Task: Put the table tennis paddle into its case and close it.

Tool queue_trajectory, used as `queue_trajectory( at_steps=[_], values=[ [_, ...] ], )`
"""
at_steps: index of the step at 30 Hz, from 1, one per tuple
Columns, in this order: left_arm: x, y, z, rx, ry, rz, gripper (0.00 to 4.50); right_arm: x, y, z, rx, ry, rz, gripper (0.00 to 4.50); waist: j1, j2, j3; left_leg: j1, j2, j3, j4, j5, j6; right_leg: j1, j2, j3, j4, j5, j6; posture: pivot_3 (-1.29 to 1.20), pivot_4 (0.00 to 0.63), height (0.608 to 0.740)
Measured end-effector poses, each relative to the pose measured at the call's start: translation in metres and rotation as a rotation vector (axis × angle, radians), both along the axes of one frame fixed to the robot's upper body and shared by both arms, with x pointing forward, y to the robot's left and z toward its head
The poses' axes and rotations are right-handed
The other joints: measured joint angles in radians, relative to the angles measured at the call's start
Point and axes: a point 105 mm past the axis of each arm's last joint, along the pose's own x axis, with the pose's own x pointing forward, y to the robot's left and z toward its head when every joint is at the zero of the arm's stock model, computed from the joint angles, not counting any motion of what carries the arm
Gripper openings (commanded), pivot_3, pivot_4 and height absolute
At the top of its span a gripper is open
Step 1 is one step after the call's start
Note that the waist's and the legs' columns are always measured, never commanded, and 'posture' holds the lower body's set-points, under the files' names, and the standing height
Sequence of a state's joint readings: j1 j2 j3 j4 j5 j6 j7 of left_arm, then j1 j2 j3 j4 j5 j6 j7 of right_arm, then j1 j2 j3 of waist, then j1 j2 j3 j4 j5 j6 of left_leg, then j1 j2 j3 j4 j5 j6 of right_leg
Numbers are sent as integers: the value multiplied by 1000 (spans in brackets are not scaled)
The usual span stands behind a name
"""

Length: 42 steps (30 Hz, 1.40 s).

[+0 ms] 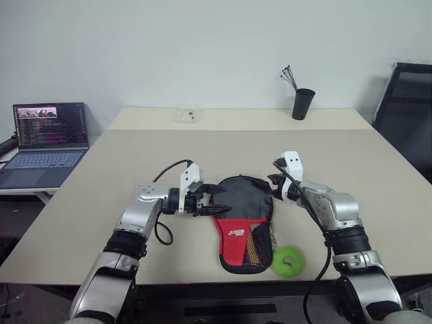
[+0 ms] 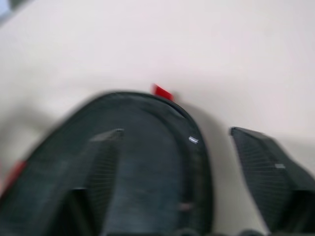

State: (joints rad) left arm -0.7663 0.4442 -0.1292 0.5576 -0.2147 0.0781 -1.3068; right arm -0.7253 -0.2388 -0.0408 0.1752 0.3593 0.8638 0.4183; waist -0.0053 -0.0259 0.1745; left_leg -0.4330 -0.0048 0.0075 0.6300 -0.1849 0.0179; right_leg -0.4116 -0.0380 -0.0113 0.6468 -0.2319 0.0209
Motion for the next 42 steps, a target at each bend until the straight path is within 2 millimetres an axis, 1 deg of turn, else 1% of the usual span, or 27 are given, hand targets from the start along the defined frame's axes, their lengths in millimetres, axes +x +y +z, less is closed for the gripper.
queue_trajectory(
  at_steps=[1, 2, 4, 7, 9, 10, 11, 14, 16, 18, 21, 27, 31, 34, 42],
  values=[
    [2, -4, 0, 2, -1, -8, 3367, -7, -2, 1, 5, -1, 12, 4485, 1, 0, 0, 0, 0, 0, 0, 0, 0, 0, 0, 0, 0, 0, 0, 0, 150, 740],
    [6, -9, -1, 16, -4, -18, 3367, -19, -7, 2, 2, -1, 39, 4485, 8, 0, 0, -1, -1, -1, 0, 0, 0, 0, 0, -1, 0, -1, 1, 0, 150, 740],
    [10, -10, -7, 38, 5, -13, 3367, -37, -12, 4, -13, -2, 85, 4485, 7, 0, 0, -1, -1, -1, 0, 0, 0, 0, 0, 0, -1, -1, 1, 0, 150, 740],
    [13, -16, -18, 73, 18, -19, 3367, -66, -28, 7, -86, -12, 146, 4485, 8, -1, 1, -2, -1, -1, 0, 0, 0, 0, -1, -1, -1, -1, 2, 0, 150, 740],
    [15, -20, -24, 89, 25, -19, 3367, -85, -33, 9, -125, -16, 200, 4485, 7, -2, 1, -2, -1, -1, 1, 0, 0, 0, -1, -1, -2, -1, 2, 0, 150, 740],
    [16, -25, -25, 97, 25, -29, 3367, -96, -37, 8, -151, -8, 233, 4485, 8, -1, 1, -2, -1, -2, 0, 0, 0, 0, -1, -1, -2, -1, 2, 0, 150, 740],
    [17, -32, -26, 101, 21, -39, 3367, -112, -42, 6, -190, 15, 282, 4485, 9, -2, 2, -2, -1, -2, 0, 0, 0, 1, -1, -1, -2, -1, 2, 0, 150, 740],
    [17, -37, -31, 109, 25, -42, 3367, -143, -39, 9, -250, 26, 416, 4485, 3, -3, 3, -1, 0, -2, 0, 0, 0, 1, 0, -1, -2, -1, 2, 0, 150, 740],
    [15, -46, -31, 103, 17, -68, 3367, -159, -36, 6, -291, 38, 482, 4485, 1, -4, 3, -1, 0, -2, 0, 0, 0, 1, 0, -2, -2, -1, 2, 0, 150, 740],
    [14, -48, -33, 105, 24, -74, 3367, -169, -32, 0, -324, 48, 518, 4485, 1, -4, 3, -1, 1, -2, 0, 0, 0, 1, 0, -2, -2, -1, 2, 0, 150, 740],
    [13, -47, -35, 114, 24, -81, 3367, -174, -25, -10, -345, 61, 543, 4485, 1, -4, 3, 0, 1, -2, 1, 0, 0, 1, 0, -2, -2, -1, 2, 0, 150, 740],
    [13, -45, -37, 123, 31, -84, 3367, -168, -21, -36, -433, 64, 505, 4485, 5, -5, 4, -1, -1, -2, 1, 0, 0, 1, -1, -2, -3, -1, 2, 0, 150, 740],
    [13, -45, -37, 124, 31, -84, 3367, -161, -31, -53, -477, 89, 455, 4485, 7, -5, 4, -1, -1, -2, 1, 0, 0, 1, -1, -2, -3, -1, 2, 0, 150, 740],
    [13, -45, -37, 125, 30, -83, 3367, -159, -44, -69, -516, 123, 427, 4485, 6, -5, 4, -1, -1, -1, 1, 0, 0, 1, -1, -2, -3, -1, 2, 0, 150, 740],
    [14, -44, -37, 126, 30, -80, 3367, -161, -44, -73, -541, 75, 445, 4485, 6, -6, 3, 0, -1, -2, 2, 0, 0, 2, 0, -3, -2, -1, 3, 0, 150, 740]
  ],
)
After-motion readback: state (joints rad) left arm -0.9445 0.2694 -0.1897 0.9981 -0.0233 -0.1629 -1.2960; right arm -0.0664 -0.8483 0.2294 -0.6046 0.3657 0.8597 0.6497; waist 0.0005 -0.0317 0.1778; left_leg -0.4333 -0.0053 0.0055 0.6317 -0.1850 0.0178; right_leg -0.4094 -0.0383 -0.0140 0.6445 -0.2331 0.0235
